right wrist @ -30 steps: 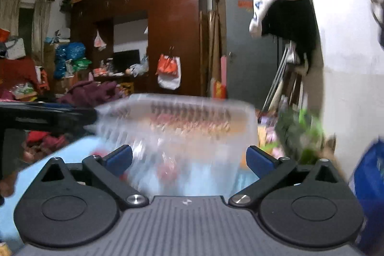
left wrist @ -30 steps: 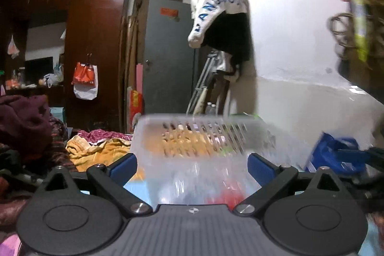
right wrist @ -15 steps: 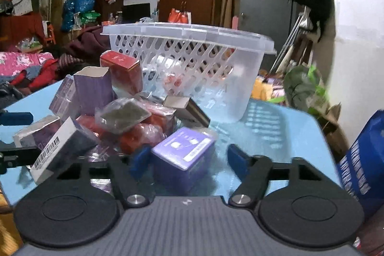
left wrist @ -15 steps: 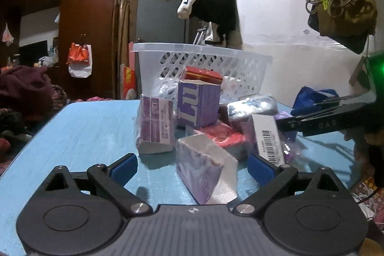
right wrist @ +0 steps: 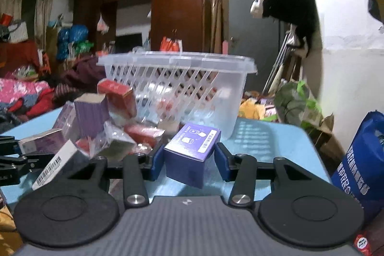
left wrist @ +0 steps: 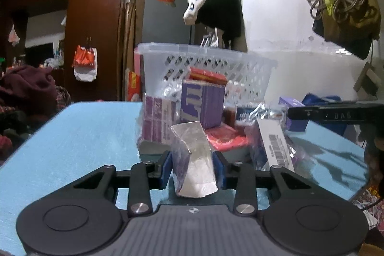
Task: Organize objects
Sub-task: 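Grasp the white paper packet with the left gripper while the right grasps the blue-purple box, then carry both items over the white basket and open both grippers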
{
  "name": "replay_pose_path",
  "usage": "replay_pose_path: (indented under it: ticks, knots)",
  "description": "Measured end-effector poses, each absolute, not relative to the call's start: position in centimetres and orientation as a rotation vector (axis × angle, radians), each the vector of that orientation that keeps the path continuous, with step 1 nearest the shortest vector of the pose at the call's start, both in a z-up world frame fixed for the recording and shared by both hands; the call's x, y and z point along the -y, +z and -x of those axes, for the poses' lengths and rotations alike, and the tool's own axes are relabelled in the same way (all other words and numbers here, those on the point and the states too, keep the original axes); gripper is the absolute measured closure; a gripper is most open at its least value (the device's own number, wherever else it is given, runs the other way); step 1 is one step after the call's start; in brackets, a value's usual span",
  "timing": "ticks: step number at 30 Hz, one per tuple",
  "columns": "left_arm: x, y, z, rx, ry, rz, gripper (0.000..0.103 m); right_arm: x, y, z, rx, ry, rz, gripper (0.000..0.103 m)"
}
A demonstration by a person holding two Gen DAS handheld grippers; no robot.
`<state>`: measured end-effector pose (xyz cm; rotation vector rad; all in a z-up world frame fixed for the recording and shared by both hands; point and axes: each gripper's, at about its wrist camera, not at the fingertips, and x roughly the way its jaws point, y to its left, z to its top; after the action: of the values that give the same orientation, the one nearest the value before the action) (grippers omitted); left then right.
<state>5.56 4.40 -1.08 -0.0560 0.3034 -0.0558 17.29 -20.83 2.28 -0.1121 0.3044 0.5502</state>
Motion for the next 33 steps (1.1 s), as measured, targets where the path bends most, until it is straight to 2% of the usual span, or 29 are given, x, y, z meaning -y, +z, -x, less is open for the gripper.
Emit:
replay_pose_path:
  ticks: [18,33]
  knots:
    - [-5.6,0.1,-4.2,-0.212,-0.059,0.091,0.062,22.6,2.3,-16.9,-0.202,0.559,-0.021,0.055]
    - [-6.5,1.1,-3.9,-0.174,-0.064,0.098,0.062,22.1,2.4,-16.8,-0.189,0.546,-0.011,0.056]
